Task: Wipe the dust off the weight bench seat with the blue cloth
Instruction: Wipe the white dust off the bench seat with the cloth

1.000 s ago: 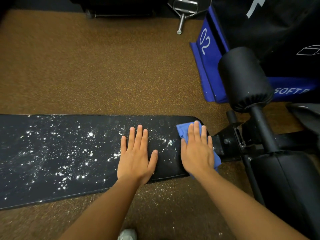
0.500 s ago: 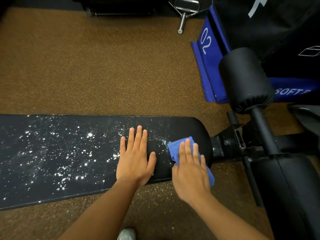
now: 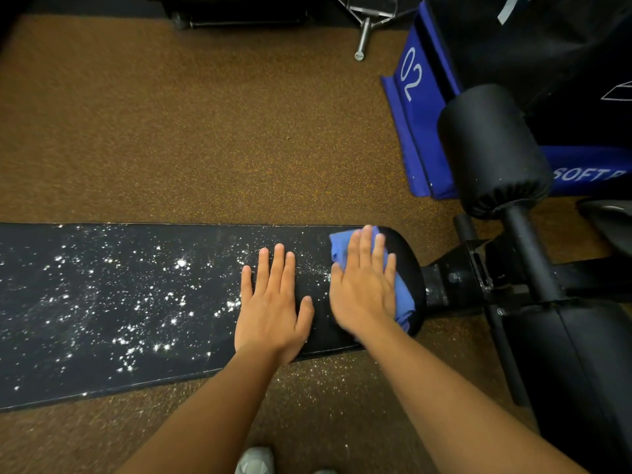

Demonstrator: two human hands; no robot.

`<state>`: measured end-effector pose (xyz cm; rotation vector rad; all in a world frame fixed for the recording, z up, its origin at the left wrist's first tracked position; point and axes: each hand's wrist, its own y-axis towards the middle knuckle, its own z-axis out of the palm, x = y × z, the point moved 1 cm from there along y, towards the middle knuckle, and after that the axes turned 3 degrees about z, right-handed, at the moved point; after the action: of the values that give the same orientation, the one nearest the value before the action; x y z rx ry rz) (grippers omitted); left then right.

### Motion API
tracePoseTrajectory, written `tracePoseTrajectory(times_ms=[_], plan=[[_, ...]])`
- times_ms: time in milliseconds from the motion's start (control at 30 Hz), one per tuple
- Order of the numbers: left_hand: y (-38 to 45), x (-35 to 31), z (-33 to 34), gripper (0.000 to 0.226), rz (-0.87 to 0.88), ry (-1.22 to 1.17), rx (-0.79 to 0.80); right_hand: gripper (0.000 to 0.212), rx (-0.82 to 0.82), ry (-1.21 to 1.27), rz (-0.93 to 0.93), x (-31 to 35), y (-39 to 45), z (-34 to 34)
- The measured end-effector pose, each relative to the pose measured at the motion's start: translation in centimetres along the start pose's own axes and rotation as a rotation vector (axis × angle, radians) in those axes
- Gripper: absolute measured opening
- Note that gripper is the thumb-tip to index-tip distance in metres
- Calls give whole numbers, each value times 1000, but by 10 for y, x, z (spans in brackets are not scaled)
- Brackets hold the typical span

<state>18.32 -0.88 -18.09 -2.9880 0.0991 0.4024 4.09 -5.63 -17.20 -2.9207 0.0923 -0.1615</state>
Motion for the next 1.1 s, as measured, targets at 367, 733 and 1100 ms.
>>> tracePoseTrajectory(times_ms=[367, 733, 1100], plan=[[-2, 2, -2, 71, 11, -25, -18, 69, -35, -50, 14, -36, -38, 7], [-1, 1, 0, 72, 11, -15, -14, 66, -17, -43, -6, 9, 16, 0], [-2, 1, -3, 71, 8, -28, -18, 68, -9, -62, 17, -41, -10, -1]])
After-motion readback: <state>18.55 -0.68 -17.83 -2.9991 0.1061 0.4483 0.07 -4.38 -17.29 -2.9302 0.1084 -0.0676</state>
